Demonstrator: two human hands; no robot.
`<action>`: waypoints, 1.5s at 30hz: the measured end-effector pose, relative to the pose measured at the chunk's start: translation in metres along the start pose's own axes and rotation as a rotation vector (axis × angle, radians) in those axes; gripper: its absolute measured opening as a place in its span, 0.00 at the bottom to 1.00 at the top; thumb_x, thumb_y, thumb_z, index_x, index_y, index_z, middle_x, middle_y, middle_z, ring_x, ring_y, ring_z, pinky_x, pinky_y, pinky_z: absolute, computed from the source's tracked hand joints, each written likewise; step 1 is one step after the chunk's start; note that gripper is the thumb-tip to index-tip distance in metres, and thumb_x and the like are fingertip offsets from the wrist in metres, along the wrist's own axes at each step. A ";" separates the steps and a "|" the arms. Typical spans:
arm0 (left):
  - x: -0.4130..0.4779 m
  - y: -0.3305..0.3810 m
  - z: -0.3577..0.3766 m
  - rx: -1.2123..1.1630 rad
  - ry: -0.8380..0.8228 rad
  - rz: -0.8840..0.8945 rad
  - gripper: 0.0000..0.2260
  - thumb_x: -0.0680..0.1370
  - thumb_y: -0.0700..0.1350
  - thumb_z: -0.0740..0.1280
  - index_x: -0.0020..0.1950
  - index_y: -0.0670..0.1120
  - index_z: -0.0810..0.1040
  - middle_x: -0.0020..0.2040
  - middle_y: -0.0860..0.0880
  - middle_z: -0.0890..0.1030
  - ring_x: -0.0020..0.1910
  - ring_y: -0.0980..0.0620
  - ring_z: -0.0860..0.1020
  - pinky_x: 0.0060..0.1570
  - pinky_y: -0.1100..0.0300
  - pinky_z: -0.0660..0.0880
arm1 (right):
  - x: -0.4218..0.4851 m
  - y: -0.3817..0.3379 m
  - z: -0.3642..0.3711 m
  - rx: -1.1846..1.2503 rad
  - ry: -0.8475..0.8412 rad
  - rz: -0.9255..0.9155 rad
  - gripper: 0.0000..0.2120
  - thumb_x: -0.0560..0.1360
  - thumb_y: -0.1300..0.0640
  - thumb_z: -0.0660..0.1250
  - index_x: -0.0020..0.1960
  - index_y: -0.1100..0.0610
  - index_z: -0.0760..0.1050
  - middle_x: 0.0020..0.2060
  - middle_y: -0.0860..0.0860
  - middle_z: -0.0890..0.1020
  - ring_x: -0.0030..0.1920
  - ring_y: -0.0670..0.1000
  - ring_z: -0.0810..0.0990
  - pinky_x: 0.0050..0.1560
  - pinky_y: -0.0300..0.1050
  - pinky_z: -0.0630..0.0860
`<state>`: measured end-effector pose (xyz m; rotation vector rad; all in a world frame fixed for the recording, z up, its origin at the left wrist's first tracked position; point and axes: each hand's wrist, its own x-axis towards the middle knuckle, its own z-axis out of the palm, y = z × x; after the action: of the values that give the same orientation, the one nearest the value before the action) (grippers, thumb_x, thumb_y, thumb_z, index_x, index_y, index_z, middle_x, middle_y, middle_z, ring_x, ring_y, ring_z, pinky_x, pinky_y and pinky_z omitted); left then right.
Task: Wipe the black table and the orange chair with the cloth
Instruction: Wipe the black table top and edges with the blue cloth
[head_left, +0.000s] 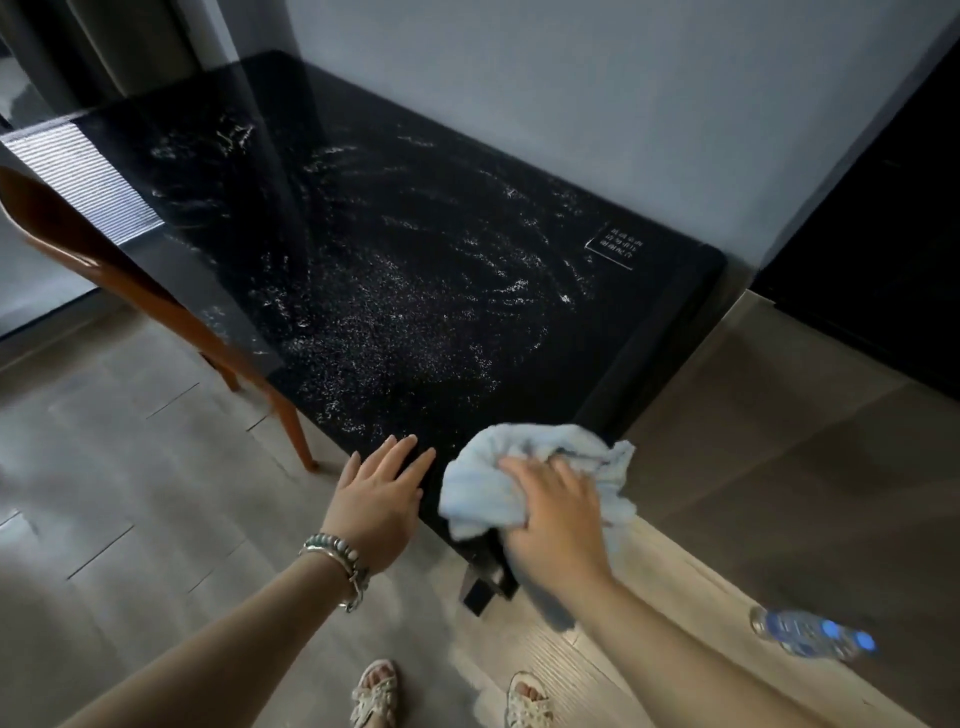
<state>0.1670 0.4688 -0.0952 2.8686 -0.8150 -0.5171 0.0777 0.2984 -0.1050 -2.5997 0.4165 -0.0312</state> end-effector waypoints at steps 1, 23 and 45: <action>0.000 -0.006 -0.002 0.011 -0.009 0.036 0.23 0.81 0.52 0.45 0.77 0.54 0.50 0.78 0.53 0.50 0.77 0.52 0.45 0.74 0.51 0.42 | -0.021 -0.014 0.007 0.012 -0.012 -0.088 0.25 0.71 0.53 0.60 0.68 0.44 0.66 0.67 0.45 0.70 0.70 0.52 0.62 0.70 0.50 0.47; 0.008 -0.078 -0.025 0.156 -0.113 0.325 0.26 0.78 0.53 0.44 0.77 0.54 0.48 0.78 0.55 0.46 0.77 0.54 0.43 0.74 0.47 0.40 | -0.002 -0.089 0.056 0.043 0.138 0.165 0.22 0.66 0.57 0.58 0.60 0.55 0.71 0.49 0.54 0.76 0.51 0.57 0.74 0.47 0.50 0.71; 0.006 -0.104 -0.028 0.226 -0.040 0.372 0.29 0.80 0.43 0.54 0.76 0.60 0.45 0.78 0.56 0.45 0.77 0.52 0.42 0.70 0.46 0.35 | 0.053 -0.046 0.007 -0.176 0.197 0.634 0.24 0.72 0.48 0.54 0.66 0.53 0.67 0.61 0.54 0.75 0.60 0.57 0.74 0.60 0.57 0.71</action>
<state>0.2328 0.5542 -0.0913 2.7982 -1.4582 -0.4606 0.1419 0.3236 -0.0914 -2.5171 1.3453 -0.0341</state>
